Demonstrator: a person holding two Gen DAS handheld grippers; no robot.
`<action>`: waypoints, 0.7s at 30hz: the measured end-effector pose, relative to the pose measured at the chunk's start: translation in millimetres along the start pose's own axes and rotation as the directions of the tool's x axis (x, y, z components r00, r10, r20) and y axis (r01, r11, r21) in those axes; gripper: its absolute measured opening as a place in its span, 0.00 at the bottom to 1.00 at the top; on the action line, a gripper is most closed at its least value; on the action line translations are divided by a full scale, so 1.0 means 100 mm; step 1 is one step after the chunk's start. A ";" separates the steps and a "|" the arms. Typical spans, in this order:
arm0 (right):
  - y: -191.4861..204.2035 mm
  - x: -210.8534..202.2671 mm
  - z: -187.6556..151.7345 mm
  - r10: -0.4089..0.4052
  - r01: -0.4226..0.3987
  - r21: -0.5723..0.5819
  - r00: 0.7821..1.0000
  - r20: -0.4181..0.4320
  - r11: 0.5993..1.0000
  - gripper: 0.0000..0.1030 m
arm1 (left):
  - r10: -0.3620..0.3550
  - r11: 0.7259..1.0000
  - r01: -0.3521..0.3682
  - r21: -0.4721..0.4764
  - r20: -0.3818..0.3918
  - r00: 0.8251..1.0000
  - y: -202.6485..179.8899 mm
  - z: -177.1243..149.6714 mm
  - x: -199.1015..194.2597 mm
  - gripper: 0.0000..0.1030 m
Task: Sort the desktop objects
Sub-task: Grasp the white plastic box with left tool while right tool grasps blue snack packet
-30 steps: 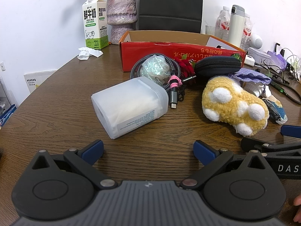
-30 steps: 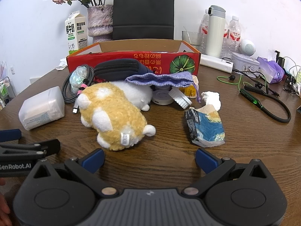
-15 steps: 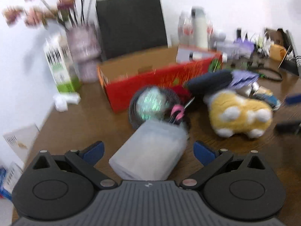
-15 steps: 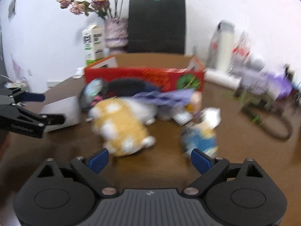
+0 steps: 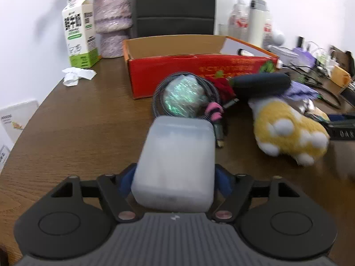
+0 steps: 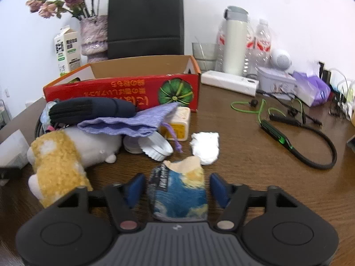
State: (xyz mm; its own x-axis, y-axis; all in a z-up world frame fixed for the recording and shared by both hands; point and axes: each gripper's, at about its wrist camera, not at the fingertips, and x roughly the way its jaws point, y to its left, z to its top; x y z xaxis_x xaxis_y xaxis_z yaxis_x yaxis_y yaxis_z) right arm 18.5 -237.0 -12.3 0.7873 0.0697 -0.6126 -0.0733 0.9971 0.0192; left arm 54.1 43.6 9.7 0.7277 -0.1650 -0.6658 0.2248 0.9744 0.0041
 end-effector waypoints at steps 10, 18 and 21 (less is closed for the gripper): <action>0.03 -0.62 -0.28 -0.002 0.002 0.000 1.000 0.031 1.000 0.14 | 0.069 0.998 -0.068 -0.015 0.049 0.996 -0.31 -0.31 -0.44 0.63; 0.17 -1.27 -0.39 0.061 -0.058 -0.026 0.991 0.122 0.998 0.14 | 0.024 0.995 -0.009 -0.102 0.150 0.988 -0.40 -0.29 -1.06 0.63; 0.20 -1.38 -0.25 0.091 -0.087 -0.034 0.982 0.165 0.996 0.14 | 0.015 0.992 0.010 -0.127 0.194 0.981 -0.35 -0.04 -1.13 0.63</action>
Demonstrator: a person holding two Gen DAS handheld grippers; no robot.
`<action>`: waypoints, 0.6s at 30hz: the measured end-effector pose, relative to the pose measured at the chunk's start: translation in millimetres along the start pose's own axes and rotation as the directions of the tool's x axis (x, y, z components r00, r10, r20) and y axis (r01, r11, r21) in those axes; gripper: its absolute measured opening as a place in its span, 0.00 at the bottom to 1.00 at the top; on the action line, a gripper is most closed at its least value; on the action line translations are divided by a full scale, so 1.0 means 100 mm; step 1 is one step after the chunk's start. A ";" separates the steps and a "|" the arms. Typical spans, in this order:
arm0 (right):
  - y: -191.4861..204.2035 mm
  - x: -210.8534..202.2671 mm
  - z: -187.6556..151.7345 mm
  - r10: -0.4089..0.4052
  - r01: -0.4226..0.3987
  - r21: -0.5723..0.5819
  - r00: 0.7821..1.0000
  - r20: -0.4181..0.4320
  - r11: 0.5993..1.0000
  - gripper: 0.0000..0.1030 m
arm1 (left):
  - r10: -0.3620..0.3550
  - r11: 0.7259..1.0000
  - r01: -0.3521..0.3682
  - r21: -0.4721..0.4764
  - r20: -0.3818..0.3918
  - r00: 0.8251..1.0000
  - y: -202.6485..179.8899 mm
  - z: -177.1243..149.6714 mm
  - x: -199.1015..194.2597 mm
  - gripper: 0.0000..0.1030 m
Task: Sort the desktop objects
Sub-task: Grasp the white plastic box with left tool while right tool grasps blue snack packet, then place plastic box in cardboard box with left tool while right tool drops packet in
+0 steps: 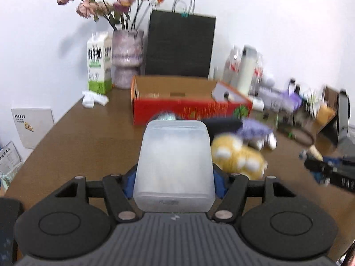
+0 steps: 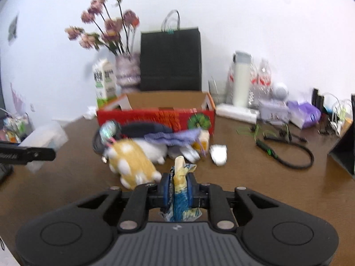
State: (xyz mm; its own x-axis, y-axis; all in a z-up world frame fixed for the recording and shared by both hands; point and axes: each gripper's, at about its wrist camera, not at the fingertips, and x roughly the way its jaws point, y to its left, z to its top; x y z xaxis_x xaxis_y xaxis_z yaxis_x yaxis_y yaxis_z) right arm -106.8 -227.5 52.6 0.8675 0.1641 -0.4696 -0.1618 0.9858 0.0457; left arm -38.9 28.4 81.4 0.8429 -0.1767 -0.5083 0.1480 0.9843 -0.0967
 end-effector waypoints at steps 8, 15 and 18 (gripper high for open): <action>-0.05 0.57 1.00 0.100 -0.096 -0.053 0.991 0.086 0.994 0.14 | -0.006 1.000 0.004 0.021 0.099 0.995 0.02 1.18 0.71 0.63; -0.27 1.98 2.14 0.124 -0.124 -0.086 0.992 -0.005 0.988 0.14 | 0.033 0.999 -0.034 -0.028 -0.054 0.998 0.18 2.09 2.14 0.63; -0.27 2.74 2.49 0.091 -0.099 -0.079 0.991 -0.100 0.992 0.15 | 0.092 0.995 -0.097 -0.024 -0.165 0.982 0.22 2.22 2.82 0.63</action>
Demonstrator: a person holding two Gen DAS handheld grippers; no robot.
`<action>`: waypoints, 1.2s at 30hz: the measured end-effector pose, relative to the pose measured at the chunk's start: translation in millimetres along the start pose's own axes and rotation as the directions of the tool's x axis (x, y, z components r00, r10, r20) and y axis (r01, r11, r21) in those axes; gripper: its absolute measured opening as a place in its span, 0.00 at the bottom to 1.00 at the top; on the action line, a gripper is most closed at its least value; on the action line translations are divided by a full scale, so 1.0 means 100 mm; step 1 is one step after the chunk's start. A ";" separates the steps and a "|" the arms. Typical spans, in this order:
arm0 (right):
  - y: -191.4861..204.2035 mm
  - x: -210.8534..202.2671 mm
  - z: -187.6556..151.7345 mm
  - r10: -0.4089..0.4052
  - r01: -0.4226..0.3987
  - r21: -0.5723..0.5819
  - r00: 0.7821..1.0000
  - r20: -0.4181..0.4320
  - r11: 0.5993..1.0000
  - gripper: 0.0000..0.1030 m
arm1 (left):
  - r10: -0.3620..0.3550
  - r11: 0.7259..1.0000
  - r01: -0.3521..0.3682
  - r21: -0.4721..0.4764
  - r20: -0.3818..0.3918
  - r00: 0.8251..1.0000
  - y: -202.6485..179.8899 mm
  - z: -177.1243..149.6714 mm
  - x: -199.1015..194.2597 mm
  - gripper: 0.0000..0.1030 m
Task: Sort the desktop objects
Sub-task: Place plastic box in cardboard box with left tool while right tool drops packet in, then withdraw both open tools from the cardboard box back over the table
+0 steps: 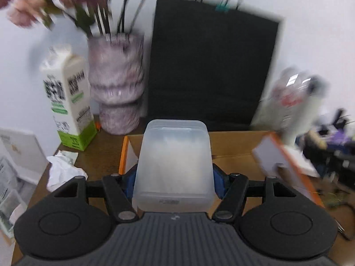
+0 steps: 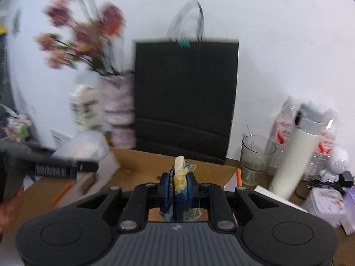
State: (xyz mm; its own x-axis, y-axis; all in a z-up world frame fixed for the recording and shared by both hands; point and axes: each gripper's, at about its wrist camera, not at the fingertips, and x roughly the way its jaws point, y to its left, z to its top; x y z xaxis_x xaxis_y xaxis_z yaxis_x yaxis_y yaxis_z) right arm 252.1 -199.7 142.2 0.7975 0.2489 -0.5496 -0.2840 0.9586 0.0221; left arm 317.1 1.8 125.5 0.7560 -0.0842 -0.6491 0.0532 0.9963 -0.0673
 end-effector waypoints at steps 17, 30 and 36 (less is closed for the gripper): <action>-0.07 1.77 -0.05 -0.080 0.090 0.022 0.955 -0.285 0.996 0.52 | 0.120 0.978 -0.070 0.197 -0.251 0.961 0.01 0.02 1.18 0.78; -0.13 0.14 -0.40 0.015 -0.011 0.168 1.000 -0.026 0.986 0.81 | -0.091 0.995 0.090 -0.030 -0.029 0.995 0.28 -0.35 -0.46 0.99; 0.06 -0.76 -1.04 0.009 -0.015 0.157 0.999 0.041 0.988 0.86 | -0.052 0.997 0.055 -0.047 0.056 0.997 0.17 -1.14 -1.14 1.00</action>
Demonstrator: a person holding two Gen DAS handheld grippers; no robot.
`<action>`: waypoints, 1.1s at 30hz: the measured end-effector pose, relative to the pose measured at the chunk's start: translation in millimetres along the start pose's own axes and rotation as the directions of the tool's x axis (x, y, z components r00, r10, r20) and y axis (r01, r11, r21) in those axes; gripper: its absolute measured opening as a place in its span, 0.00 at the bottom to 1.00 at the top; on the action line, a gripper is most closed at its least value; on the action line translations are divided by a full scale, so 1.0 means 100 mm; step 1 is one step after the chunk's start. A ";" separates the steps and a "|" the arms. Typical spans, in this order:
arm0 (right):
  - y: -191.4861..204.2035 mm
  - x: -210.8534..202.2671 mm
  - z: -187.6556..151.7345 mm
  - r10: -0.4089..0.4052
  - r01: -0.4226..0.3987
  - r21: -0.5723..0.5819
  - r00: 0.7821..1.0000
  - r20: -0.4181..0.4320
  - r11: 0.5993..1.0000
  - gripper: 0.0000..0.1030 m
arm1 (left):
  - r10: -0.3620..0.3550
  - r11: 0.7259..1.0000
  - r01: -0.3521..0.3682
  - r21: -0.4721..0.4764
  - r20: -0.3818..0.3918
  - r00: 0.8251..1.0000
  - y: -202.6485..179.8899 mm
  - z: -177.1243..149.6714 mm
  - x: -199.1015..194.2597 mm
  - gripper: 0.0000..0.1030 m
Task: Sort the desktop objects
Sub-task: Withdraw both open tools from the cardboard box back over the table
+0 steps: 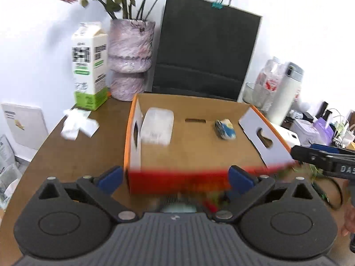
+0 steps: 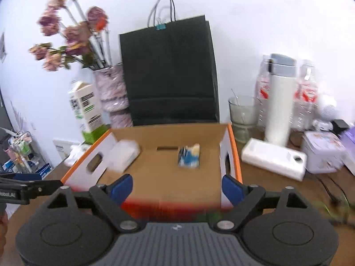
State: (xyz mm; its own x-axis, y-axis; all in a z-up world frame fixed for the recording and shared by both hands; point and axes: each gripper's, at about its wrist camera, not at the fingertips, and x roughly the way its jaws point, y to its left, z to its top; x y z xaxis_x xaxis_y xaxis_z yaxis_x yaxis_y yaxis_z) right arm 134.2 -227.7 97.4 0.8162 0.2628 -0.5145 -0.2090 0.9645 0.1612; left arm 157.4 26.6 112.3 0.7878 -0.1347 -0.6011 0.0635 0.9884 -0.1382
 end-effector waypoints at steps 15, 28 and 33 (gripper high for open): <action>0.38 -1.25 -1.87 -0.061 0.060 -0.013 0.998 -0.029 0.998 0.88 | 0.060 0.992 -0.071 0.107 0.102 0.993 -0.42 -1.78 -1.07 1.00; 0.54 -1.40 -2.14 -0.046 0.044 -0.046 0.998 -0.032 0.998 0.89 | 0.102 0.993 -0.104 0.051 0.049 0.994 -0.32 -2.07 -1.05 1.00; 0.51 -1.36 -2.13 -0.052 0.051 -0.017 0.997 -0.056 0.999 0.89 | 0.087 0.996 -0.087 0.010 0.024 0.996 -0.27 -2.07 -1.02 1.00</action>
State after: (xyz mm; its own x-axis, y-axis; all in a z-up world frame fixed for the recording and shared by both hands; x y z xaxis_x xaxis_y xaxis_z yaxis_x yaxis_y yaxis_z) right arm -102.3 -209.0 -3.7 0.7945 0.2129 -0.5687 -0.1760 0.9771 0.1198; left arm -51.1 -0.7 14.5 0.8047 -0.0465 -0.5919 0.0010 0.9970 -0.0770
